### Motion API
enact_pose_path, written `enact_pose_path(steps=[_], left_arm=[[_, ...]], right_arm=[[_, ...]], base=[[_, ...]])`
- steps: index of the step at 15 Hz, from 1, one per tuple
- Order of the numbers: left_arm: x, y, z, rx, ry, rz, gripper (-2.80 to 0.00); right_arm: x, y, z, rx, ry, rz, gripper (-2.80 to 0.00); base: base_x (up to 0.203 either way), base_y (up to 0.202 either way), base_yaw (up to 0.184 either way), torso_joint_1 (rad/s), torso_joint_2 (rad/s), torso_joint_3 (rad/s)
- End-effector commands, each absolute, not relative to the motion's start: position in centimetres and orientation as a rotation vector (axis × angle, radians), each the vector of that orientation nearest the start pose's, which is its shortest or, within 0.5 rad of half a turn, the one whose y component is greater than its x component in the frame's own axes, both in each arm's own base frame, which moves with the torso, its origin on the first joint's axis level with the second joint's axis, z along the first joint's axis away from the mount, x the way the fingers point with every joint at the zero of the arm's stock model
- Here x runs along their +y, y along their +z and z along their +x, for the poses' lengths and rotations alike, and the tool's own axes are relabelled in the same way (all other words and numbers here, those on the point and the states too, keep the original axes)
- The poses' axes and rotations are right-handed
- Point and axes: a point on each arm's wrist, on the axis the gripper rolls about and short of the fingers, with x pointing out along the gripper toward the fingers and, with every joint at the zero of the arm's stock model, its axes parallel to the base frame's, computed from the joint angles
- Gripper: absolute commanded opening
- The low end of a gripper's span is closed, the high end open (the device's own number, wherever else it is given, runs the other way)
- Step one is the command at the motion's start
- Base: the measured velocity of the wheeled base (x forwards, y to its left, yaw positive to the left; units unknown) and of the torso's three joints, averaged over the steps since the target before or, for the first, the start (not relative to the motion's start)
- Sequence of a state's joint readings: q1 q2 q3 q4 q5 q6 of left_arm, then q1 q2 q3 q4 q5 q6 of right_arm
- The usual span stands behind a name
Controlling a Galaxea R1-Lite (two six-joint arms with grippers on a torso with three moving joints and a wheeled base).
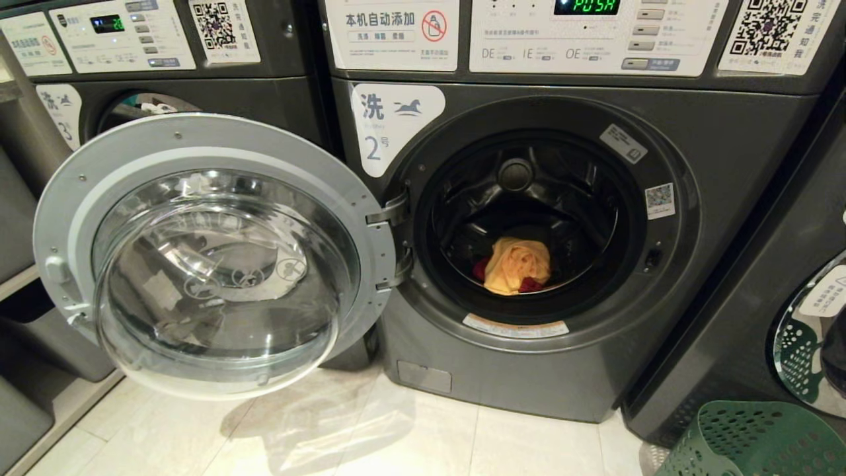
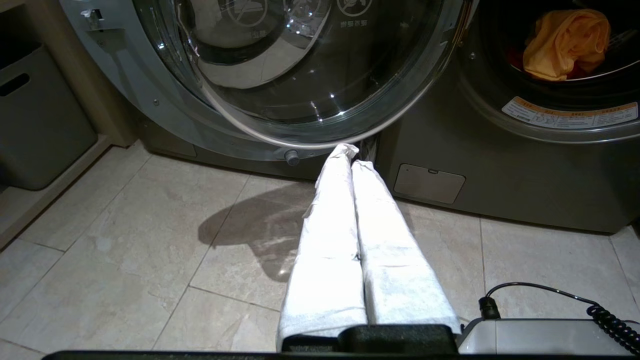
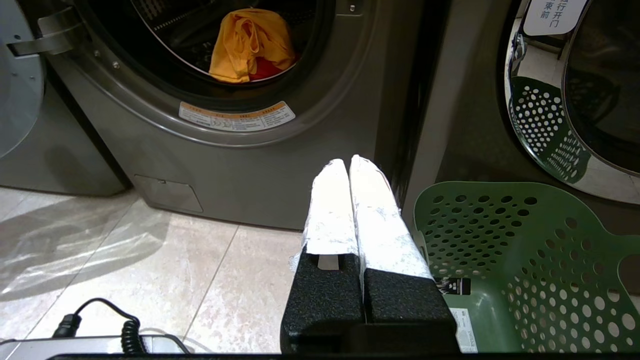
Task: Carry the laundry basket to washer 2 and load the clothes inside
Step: Close the washing machine door with the left hand
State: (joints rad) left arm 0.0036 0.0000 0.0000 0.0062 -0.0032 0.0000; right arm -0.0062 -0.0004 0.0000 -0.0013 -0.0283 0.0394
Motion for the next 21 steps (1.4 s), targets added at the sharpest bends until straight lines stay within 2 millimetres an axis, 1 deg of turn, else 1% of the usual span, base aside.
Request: enact_pose_path(steps=[1, 21], left_arm=[[-0.02, 7.49, -2.27, 0.008, 0.001, 0.001, -2.8], [-0.02, 7.49, -2.27, 0.008, 0.001, 0.0, -2.8]], right_arm=[[-0.05, 7.57, -2.27, -0.001, -0.035, 0.04, -2.8], [-0.04, 7.57, -2.27, -0.001, -0.032, 0.042, -2.8]], base=[[0.0, 0.0, 0.0, 0.0, 0.0, 0.0], [0.0, 0.0, 0.0, 0.0, 0.0, 0.0]])
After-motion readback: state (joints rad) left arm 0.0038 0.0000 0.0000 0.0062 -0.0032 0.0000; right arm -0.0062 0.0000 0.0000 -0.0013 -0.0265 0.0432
